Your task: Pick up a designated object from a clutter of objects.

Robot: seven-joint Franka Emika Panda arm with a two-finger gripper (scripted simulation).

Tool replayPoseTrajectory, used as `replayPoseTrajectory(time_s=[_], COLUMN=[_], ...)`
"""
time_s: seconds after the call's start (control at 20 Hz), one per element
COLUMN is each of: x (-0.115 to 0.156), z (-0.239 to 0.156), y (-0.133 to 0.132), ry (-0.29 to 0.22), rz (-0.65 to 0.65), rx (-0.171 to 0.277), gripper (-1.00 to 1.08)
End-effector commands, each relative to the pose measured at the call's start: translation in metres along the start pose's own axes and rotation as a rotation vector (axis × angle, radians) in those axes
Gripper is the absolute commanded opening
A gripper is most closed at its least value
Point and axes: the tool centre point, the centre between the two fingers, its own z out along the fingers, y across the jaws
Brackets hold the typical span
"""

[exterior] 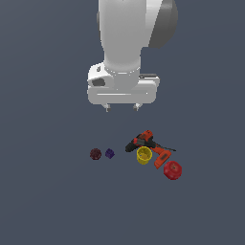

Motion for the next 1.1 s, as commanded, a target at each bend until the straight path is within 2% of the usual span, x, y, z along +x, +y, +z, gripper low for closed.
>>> replayPoseTrajectory(time_s=[0.0, 0.5, 1.05], x=[0.0, -0.005, 0.0], z=[0.0, 0.008, 0.015], y=[0.0, -0.014, -0.009], ry=[0.0, -0.026, -0.023], rz=[0.0, -0.039, -0.077], rx=[0.0, -0.035, -0.031], gripper=[1.0, 1.0, 1.0])
